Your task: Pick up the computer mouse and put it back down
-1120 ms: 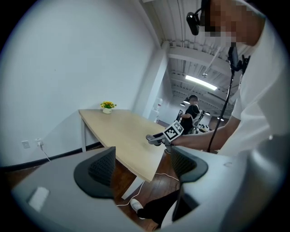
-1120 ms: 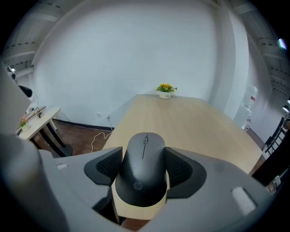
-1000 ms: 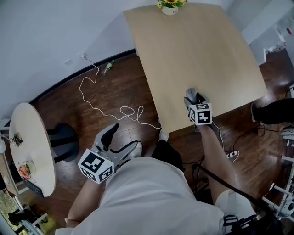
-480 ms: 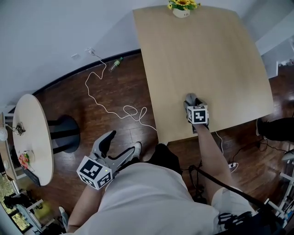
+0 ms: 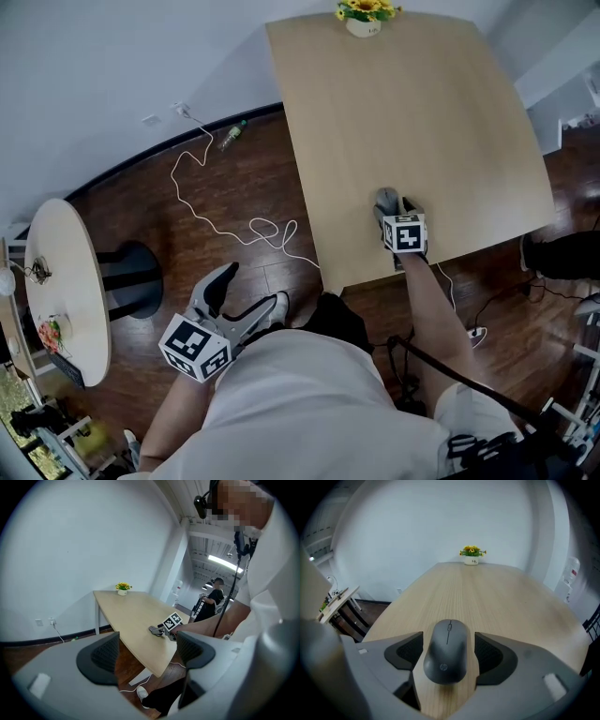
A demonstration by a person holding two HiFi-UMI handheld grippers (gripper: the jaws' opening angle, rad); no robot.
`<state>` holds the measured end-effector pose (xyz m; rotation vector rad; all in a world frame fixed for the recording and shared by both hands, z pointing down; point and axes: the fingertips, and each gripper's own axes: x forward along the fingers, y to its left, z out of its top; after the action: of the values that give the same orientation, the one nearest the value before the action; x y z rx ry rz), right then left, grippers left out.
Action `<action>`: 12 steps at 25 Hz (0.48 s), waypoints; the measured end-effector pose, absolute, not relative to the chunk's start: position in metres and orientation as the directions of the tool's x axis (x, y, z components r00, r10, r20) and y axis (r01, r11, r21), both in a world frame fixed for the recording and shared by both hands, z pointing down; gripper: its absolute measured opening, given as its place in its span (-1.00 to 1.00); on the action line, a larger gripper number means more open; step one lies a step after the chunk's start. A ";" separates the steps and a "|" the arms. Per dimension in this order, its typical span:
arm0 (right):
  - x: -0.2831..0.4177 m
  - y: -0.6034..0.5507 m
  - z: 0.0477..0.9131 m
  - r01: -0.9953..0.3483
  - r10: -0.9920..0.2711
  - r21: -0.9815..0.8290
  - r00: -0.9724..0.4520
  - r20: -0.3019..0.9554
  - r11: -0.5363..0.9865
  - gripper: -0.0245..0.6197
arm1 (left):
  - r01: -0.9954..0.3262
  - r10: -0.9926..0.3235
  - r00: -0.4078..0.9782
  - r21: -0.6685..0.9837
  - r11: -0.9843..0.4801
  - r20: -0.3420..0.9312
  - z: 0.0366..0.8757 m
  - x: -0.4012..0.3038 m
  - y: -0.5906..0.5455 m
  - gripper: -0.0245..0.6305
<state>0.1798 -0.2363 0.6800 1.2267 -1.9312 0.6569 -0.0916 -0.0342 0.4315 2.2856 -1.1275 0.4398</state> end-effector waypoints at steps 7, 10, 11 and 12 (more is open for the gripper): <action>0.169 -0.195 0.613 -0.927 -0.615 -0.048 -0.286 0.735 0.373 0.14 | -0.738 -0.576 0.670 0.338 -0.584 0.468 0.428 -0.092 -0.035 0.16; 0.157 -0.162 0.581 -0.928 -0.642 -0.064 -0.303 0.704 0.367 0.15 | -0.709 -0.554 0.700 0.339 -0.619 0.451 0.426 -0.096 -0.028 0.16; 0.153 -0.150 0.570 -0.929 -0.652 -0.071 -0.308 0.693 0.364 0.15 | -0.699 -0.547 0.709 0.338 -0.631 0.446 0.426 -0.098 -0.026 0.16; 0.149 -0.138 0.558 -0.930 -0.663 -0.078 -0.314 0.680 0.360 0.15 | -0.688 -0.539 0.718 0.337 -0.643 0.440 0.425 -0.099 -0.024 0.16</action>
<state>0.1492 -0.1379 0.5576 1.3766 -2.0764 0.6355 -0.0989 -0.0244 0.4250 2.4372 -0.9367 0.4130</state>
